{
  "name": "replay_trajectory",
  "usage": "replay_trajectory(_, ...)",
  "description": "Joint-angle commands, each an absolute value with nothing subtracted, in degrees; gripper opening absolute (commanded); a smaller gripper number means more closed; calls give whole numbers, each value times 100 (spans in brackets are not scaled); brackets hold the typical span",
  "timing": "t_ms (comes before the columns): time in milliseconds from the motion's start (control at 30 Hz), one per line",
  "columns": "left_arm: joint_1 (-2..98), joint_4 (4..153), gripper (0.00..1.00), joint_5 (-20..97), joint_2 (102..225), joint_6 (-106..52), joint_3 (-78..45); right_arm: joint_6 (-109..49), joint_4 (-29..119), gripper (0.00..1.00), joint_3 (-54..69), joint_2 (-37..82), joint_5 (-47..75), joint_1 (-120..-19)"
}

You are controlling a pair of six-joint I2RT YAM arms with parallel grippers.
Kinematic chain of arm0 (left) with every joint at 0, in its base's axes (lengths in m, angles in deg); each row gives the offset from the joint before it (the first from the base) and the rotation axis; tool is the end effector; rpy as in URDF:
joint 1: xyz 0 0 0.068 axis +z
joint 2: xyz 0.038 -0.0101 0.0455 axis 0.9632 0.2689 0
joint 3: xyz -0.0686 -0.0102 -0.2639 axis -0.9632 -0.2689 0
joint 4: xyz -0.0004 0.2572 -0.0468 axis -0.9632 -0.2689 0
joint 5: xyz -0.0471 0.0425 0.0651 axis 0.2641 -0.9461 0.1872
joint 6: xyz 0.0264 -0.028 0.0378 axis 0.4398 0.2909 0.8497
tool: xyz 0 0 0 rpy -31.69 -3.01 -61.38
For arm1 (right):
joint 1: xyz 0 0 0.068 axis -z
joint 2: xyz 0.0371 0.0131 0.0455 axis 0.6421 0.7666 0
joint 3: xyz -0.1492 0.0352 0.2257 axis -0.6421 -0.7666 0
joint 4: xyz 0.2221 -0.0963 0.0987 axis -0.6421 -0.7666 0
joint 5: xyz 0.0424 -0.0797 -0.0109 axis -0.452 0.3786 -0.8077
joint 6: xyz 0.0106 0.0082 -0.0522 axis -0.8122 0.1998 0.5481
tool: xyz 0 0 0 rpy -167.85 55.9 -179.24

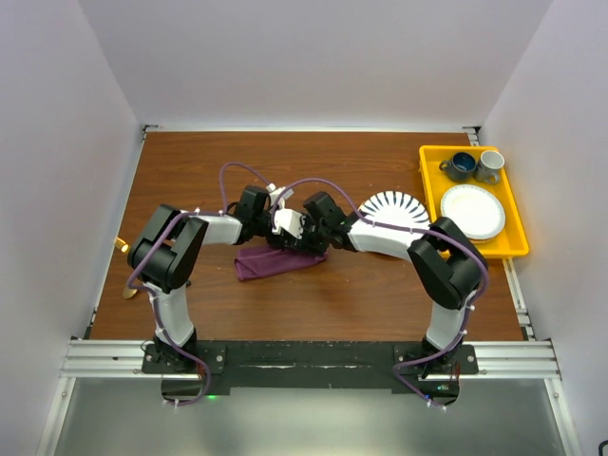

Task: Fold the napkin into a case and place the utensils inside
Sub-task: Stuff the top corner of the smaller-rectangle-folded napkin into the folded napkin.

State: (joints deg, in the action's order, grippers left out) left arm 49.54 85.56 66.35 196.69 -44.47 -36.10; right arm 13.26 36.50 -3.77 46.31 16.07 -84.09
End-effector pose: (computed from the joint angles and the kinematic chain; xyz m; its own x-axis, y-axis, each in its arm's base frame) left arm 0.3195 -0.1713 0.1202 -0.9207 -0.0097 -0.3902 0.2948 0.6379 -0.7114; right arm 0.2733 0.2699 0.1703 -0.0022 -0.8257 -0.5642 -0.9189 0.2243 -0.3246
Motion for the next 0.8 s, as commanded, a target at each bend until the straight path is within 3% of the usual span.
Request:
replay_trajectory(0, 4997, 8281, 0, 6273, 19809, -4268, -3693, 1516, 3934, 49, -368, 4672, 1941, -8416)
replay_trajectory(267, 4997, 8316, 0, 6352, 19800, -4233, -3640, 1613, 4022, 22, -457, 4821, 2117, -8416)
replay_trajectory(367, 4997, 8334, 0, 6422, 19713, -4215, -3631, 1639, 4039, 2, -465, 4892, 2153, -8425)
replay_trajectory(433, 5006, 8456, 0, 6474, 19616, -4259, -3675, 1656, 4057, 0, -492, 4901, 2153, -8416)
replay_trajectory(767, 5190, 7886, 24, 6422, 18966, -3917, -3675, 1648, 4118, 0, -571, 4822, 2153, -8425)
